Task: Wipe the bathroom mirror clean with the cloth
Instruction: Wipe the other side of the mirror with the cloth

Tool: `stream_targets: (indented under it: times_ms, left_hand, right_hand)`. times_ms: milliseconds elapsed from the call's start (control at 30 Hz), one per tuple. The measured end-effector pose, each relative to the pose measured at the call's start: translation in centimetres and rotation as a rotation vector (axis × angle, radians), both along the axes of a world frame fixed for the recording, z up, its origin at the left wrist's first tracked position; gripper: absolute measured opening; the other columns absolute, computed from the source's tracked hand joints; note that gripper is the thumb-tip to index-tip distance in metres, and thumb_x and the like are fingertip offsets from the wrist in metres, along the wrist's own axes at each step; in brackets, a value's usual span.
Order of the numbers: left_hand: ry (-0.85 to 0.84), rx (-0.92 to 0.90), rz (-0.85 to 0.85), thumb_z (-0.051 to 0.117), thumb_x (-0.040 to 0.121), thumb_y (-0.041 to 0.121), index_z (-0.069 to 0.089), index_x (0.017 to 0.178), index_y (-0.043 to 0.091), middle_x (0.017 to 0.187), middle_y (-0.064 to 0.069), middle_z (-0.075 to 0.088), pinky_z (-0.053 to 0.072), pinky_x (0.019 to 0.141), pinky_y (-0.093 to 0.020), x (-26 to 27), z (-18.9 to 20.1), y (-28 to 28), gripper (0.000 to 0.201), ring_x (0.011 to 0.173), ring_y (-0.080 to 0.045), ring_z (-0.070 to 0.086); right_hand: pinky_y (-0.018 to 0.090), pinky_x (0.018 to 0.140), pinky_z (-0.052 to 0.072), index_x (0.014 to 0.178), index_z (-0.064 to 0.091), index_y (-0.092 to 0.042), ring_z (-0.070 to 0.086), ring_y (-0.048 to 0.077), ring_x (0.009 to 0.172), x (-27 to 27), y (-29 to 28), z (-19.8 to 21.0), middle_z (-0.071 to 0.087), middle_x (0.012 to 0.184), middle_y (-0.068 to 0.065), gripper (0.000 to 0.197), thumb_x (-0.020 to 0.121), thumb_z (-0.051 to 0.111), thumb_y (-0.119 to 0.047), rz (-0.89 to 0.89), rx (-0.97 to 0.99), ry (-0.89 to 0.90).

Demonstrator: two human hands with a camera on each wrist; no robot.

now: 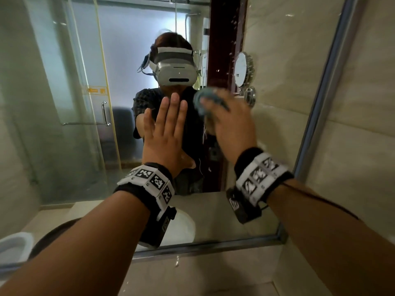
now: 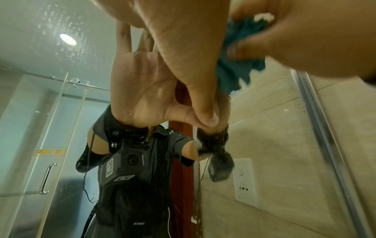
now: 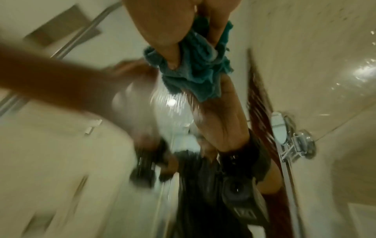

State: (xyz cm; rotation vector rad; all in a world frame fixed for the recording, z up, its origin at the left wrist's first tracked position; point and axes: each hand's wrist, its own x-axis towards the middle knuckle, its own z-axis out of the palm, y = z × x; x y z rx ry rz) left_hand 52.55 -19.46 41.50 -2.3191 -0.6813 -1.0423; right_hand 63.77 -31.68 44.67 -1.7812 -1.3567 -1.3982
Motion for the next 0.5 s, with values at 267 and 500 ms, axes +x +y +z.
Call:
stream_targets:
  times_ms: [267, 500]
  left_hand:
    - [0.015, -0.046, -0.068, 0.069, 0.05, 0.074, -0.021, 0.143, 0.012, 0.152, -0.005, -0.025, -0.012, 0.111, -0.05, -0.2, 0.2, -0.3, 0.145, 0.14, -0.024, -0.019]
    - [-0.025, -0.038, -0.096, 0.073, 0.048, 0.068, -0.005, 0.147, 0.01, 0.156, -0.014, -0.003, -0.003, 0.112, -0.054, -0.3, 0.0, -0.3, 0.138, 0.142, -0.025, -0.005]
  right_hand:
    - [0.045, 0.091, 0.048, 0.119, 0.062, -0.024, 0.051, 0.036, 0.112, 1.2, -2.7, -1.1, 0.052, 0.132, 0.008, 0.042, 0.082, 0.067, -0.007, 0.08, -0.124, 0.114]
    - [0.047, 0.093, 0.047, 0.122, 0.062, -0.024, 0.05, 0.032, 0.117, -1.1, -1.9, -5.5, 0.054, 0.13, 0.007, 0.04, 0.085, 0.058, -0.008, 0.063, -0.122, 0.256]
